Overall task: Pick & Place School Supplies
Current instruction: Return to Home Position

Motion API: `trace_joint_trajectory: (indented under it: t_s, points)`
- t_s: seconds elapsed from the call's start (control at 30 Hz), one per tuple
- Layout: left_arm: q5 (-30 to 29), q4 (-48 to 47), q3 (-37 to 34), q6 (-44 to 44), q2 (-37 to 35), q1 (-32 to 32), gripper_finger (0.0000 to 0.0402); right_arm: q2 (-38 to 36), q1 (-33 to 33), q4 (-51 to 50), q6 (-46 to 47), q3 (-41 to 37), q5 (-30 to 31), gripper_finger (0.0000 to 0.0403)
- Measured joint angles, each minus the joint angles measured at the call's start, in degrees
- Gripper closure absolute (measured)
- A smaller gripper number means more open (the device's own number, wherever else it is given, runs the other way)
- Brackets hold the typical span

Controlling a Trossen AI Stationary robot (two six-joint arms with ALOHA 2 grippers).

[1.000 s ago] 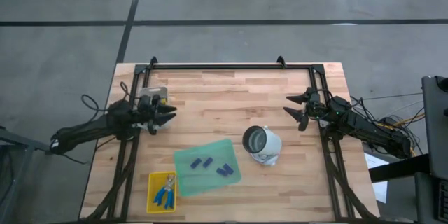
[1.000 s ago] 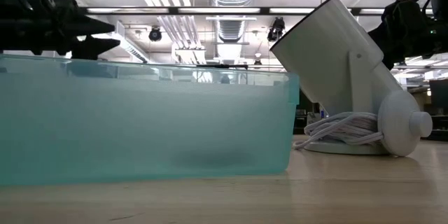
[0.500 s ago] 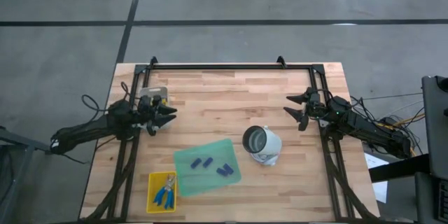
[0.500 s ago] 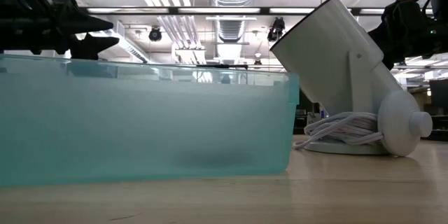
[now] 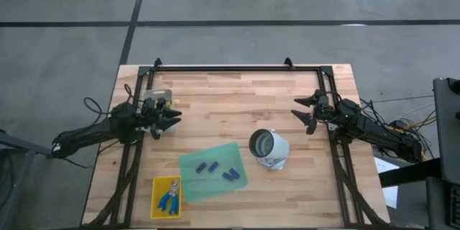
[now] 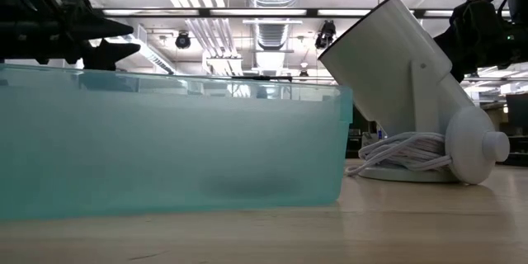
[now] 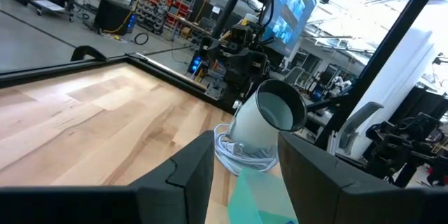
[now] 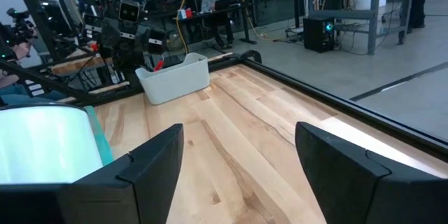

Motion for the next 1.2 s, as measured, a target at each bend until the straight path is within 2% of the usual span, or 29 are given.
trace_joint_trajectory:
  t_s: [0.47,1.2]
  points:
    - [0.02,-0.09,-0.07,0.04,0.0,0.0,0.0239,0.0,-0.01,0.0,0.0,0.0,0.0,0.0142]
    - [0.04,-0.04,0.11,0.04,0.0,0.0,0.0239,-0.02,0.01,0.0,0.0,0.0,0.02,0.0131]
